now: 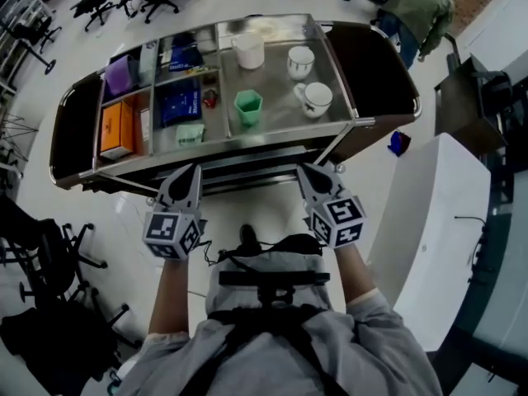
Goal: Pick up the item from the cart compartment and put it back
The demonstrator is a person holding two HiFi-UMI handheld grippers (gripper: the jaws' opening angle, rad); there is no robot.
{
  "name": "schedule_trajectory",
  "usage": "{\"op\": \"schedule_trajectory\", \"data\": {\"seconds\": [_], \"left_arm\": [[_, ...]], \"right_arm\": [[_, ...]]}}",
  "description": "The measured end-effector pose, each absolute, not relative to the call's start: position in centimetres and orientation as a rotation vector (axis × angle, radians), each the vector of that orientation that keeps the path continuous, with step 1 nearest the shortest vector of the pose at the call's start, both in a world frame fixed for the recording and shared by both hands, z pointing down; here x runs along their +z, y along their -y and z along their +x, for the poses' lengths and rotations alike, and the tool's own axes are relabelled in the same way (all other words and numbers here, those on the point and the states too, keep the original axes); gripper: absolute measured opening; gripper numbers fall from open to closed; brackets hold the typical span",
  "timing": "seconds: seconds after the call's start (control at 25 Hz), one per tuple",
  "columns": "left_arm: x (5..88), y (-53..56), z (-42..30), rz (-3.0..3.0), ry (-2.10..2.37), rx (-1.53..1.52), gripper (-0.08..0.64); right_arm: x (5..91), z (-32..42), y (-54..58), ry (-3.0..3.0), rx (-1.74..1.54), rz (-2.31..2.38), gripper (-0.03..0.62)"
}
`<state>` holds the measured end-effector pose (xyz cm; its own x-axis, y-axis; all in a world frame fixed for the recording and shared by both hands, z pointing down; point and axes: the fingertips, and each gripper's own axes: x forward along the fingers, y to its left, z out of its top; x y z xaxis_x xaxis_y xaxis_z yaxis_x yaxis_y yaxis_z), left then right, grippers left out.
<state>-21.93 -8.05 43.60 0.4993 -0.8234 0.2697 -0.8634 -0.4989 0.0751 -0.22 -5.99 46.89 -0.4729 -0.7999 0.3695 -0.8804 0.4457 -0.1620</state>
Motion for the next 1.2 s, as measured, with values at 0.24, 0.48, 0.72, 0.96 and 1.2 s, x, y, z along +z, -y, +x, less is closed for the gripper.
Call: {"op": "schedule_trajectory", "data": {"seconds": [0.24,0.48,0.72,0.96,1.2], "left_arm": [[42.9,12.0,-20.5,2.553,1.390,0.334,0.000],[39.9,16.5,-18.0,2.580,1.327,0.377,0.000],[37.0,22.4,-15.5,2.657,1.253,0.445,0.051],[36.5,27.6,-12.7,2.734,1.153,0.595,0.157],[38.1,32.5,-10.5,2.781,1.049,0.831,0.273]], "right_arm": [[44.6,-1.2,10.5,2.488,0.457,1.337,0.009],[41.0,-1.1,15.8,2.516,0.373,1.223,0.009],[39.5,-1.5,21.6,2.500,0.327,1.173,0.009],[38.4,-1.4,26.5,2.474,0.317,1.126,0.009],[39.1,-2.5,29.9,2.421,0.295,1.059,0.009]]}}
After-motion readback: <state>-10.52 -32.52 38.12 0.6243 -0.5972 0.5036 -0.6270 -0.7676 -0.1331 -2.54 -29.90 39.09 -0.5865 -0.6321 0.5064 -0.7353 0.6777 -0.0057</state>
